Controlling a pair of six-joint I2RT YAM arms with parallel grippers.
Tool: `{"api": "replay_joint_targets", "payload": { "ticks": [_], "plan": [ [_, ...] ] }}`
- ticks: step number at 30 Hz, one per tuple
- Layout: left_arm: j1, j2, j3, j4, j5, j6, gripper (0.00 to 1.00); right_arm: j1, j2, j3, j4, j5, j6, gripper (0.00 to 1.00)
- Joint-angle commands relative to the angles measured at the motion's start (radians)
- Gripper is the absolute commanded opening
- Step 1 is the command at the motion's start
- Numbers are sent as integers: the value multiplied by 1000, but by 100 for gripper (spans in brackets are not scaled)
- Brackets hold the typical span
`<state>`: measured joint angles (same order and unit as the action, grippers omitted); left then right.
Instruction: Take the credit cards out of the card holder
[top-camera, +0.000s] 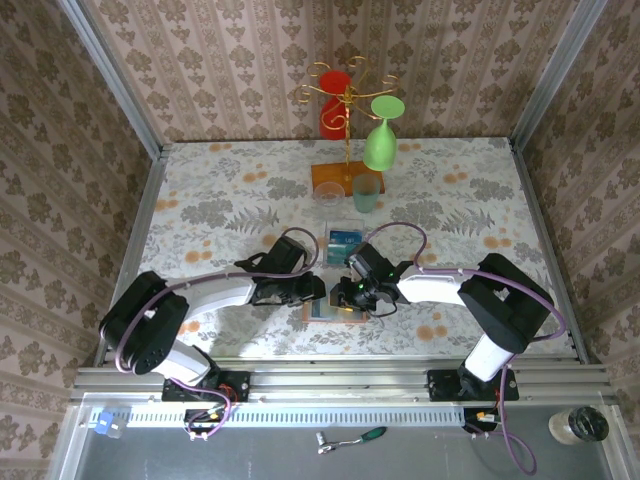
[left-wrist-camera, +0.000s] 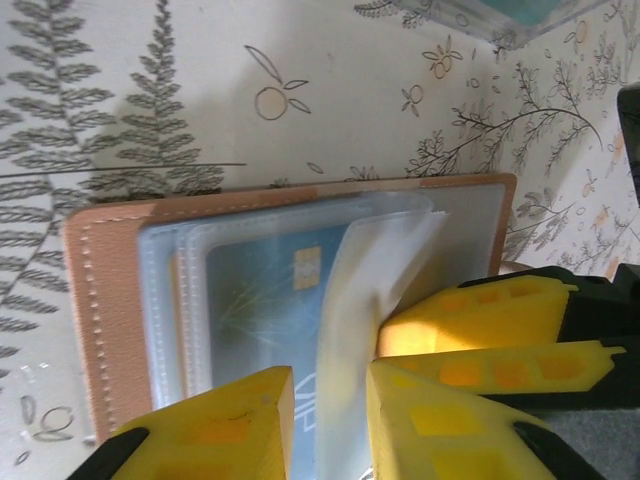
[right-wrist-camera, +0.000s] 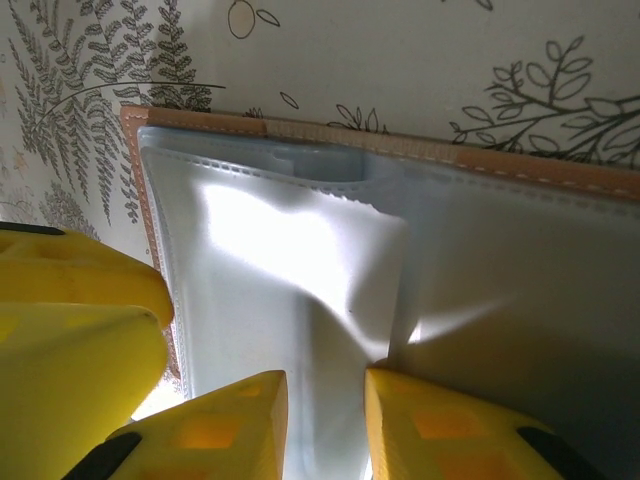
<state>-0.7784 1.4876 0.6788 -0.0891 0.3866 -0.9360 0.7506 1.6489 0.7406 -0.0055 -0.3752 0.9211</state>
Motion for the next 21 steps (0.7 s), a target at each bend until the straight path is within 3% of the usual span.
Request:
{"api": "replay_joint_targets", "payload": {
  "ticks": [1,12,21],
  "plan": [
    [-6,21,5,54,32,-26,26,-5,-11,-20,-4,-6,13,27],
    [-10,11,15,62,43,-39,26,-10,-88,-17,-13,-4,21,30],
    [-27,37,59,45,58,-34,25,-82,-231,-43,-83,13,16,30]
  ]
}}
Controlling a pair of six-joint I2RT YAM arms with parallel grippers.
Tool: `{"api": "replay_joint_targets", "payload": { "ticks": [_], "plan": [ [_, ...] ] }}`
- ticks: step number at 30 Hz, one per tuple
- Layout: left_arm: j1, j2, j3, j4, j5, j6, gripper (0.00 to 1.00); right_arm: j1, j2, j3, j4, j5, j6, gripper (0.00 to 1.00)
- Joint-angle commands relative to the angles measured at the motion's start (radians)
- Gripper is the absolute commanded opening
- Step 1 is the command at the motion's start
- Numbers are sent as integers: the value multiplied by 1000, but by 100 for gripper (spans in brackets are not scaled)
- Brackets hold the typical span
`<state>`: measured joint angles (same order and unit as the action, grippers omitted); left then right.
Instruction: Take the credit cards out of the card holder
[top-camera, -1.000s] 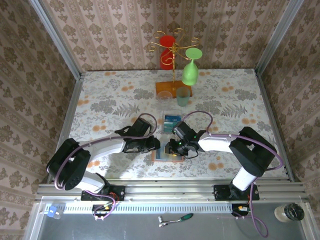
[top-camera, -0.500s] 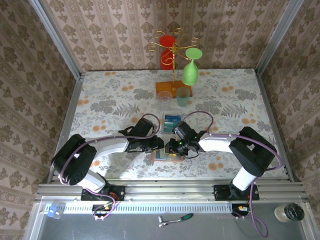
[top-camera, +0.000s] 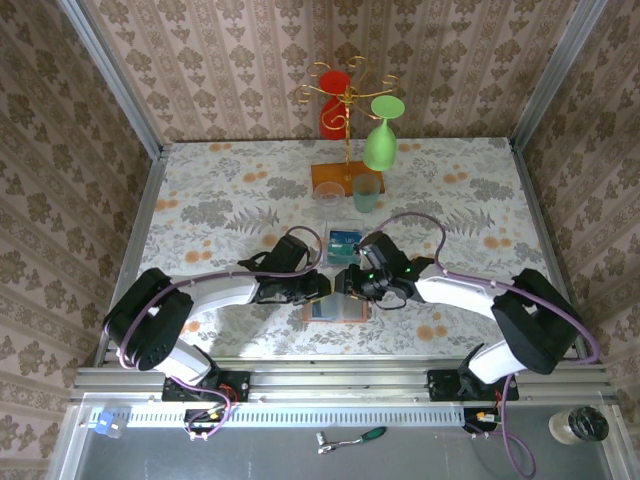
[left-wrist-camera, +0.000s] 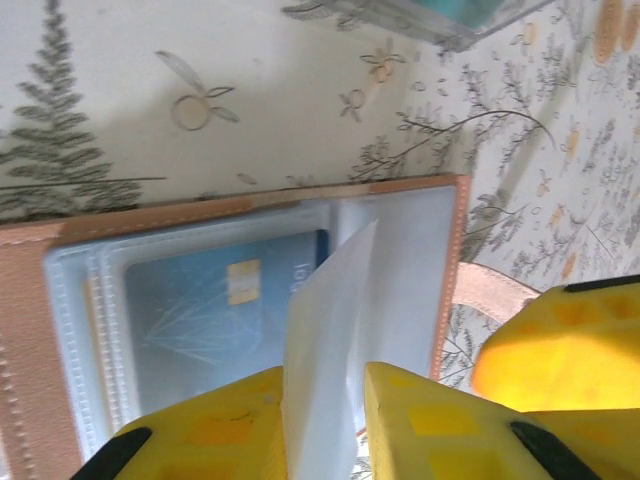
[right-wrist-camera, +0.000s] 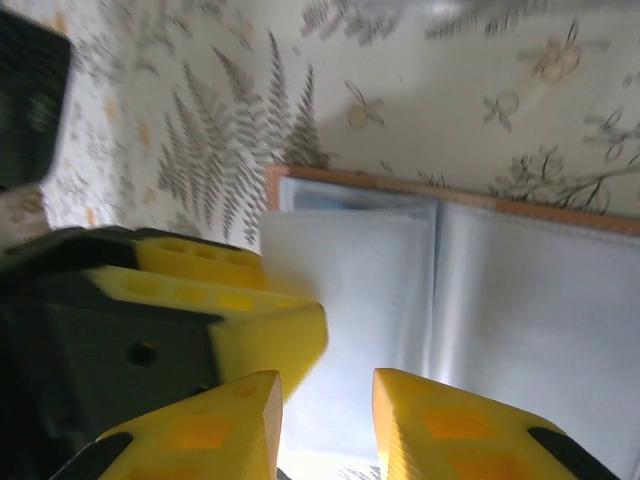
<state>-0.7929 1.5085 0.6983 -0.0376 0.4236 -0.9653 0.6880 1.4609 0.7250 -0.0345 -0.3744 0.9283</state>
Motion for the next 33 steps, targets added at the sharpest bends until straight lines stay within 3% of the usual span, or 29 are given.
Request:
{"api": "replay_joint_targets", "payload": {
  "ticks": [1,13,22,33],
  "plan": [
    [-17,21,45,-8,22,-4,25,-28,-55,-33,-56,12,8,31],
    [-85,130,134,14,21,-23,26,-97,-165,-88,-97,8,-9,31],
    [-118,209,209,18,33,-26,42,-126,-216,-100,-139,18,-29,32],
    [-110,213,240,10,38,-11,46,-139,-248,-107,-161,17,-36,33]
  ]
}}
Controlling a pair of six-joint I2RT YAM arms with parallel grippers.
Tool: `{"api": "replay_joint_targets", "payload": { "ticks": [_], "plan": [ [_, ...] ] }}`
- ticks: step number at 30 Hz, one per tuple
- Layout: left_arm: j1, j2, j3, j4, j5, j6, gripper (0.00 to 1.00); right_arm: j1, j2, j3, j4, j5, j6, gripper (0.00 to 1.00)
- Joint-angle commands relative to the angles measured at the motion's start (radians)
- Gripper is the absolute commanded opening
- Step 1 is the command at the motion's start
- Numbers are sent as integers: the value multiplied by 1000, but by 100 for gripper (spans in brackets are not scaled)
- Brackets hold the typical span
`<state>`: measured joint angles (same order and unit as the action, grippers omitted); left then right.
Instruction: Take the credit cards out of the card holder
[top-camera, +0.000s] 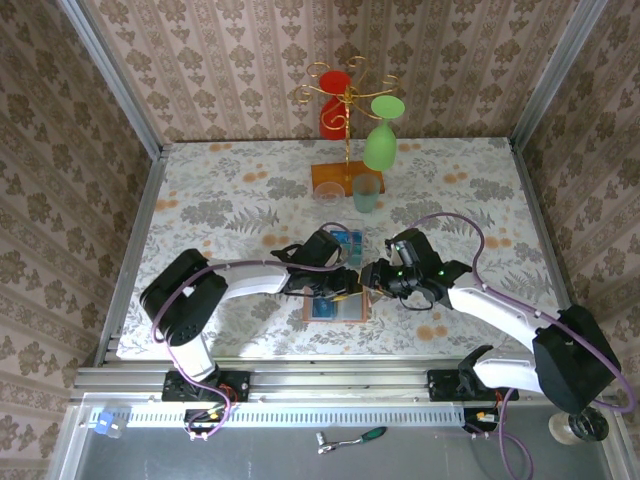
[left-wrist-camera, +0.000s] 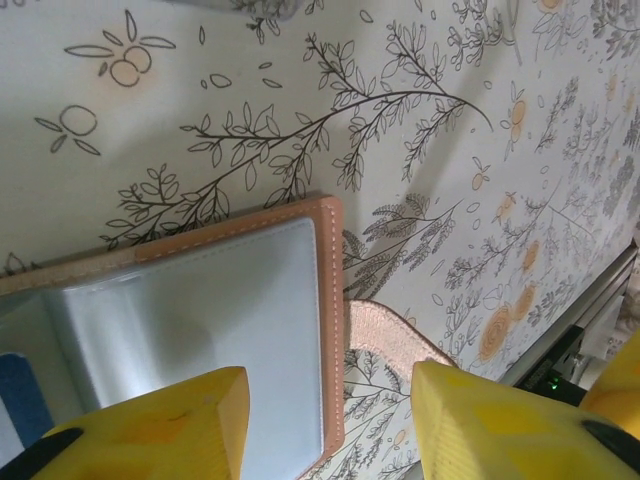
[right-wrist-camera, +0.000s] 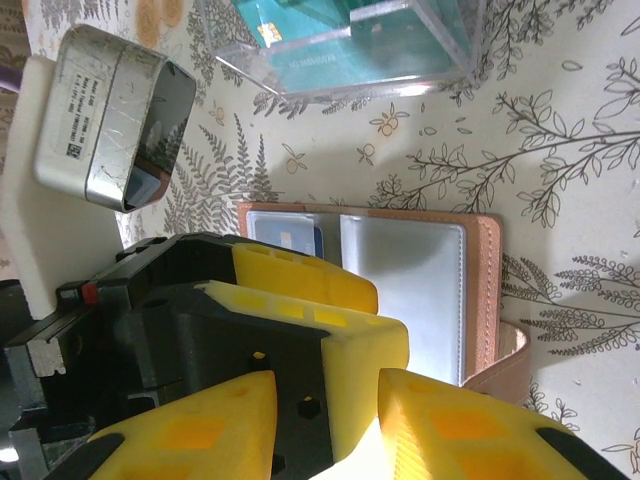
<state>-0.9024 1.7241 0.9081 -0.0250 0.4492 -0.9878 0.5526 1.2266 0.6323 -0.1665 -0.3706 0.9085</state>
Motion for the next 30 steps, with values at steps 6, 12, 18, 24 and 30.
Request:
{"api": "replay_joint_targets", "payload": {
  "ticks": [6,12,18,24,30],
  "plan": [
    [46,-73,-16,-25,-4,32,44,6,13,-13,6,-4,0,32],
    [121,-170,-94,-65,-21,62,41,38,66,16,21,-8,6,31],
    [173,-247,-169,-121,-38,100,39,90,148,66,46,-1,16,31],
    [201,-271,-244,-105,-32,106,38,146,249,115,68,4,27,31],
    [207,-262,-276,-87,-32,109,37,184,293,148,74,16,38,30]
  ]
}}
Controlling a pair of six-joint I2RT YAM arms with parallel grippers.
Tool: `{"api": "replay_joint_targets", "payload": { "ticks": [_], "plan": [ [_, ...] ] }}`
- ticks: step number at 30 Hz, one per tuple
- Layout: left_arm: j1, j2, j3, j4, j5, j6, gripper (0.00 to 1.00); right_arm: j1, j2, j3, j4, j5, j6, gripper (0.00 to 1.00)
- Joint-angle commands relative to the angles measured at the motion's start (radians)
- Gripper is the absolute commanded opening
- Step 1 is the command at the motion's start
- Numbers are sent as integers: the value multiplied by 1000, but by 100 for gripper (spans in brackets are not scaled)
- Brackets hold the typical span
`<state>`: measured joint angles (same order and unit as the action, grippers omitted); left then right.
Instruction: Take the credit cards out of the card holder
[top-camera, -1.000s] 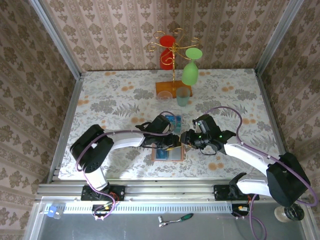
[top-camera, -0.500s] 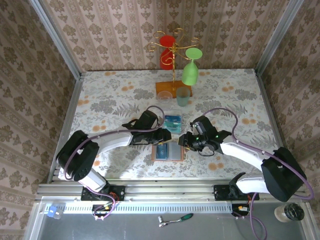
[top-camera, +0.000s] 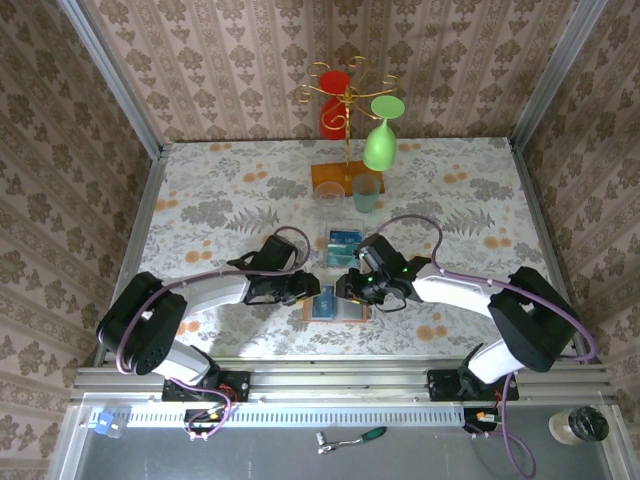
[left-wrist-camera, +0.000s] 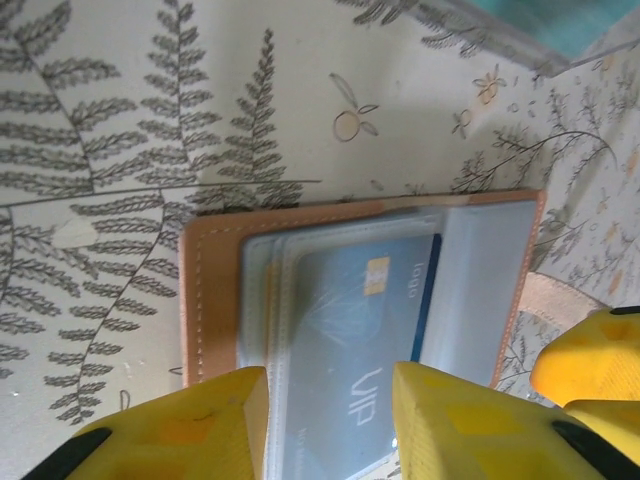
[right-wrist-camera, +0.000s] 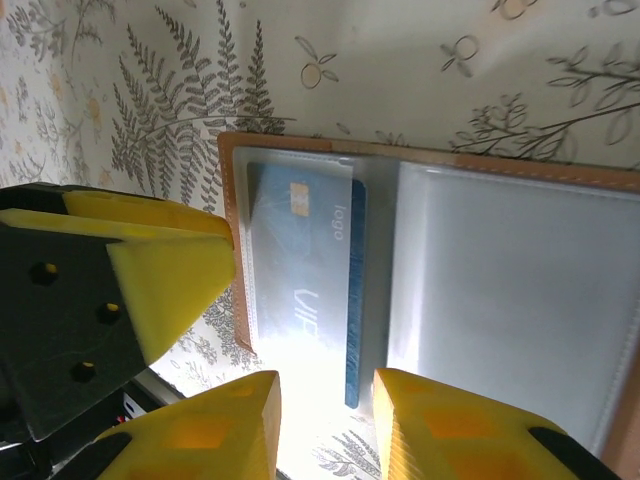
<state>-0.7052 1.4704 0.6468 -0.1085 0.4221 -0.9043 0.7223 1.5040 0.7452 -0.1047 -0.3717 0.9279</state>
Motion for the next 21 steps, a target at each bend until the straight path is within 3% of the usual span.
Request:
{"api": "replay_joint_targets", "payload": {
  "ticks": [1,21],
  "plan": [
    [10,-5,-16,-1,-5,25,37,18,20,38,11,16,19,30],
    [-5,13,-33,23,26,4,32,35,85,54,38,2,22,30]
  ]
}}
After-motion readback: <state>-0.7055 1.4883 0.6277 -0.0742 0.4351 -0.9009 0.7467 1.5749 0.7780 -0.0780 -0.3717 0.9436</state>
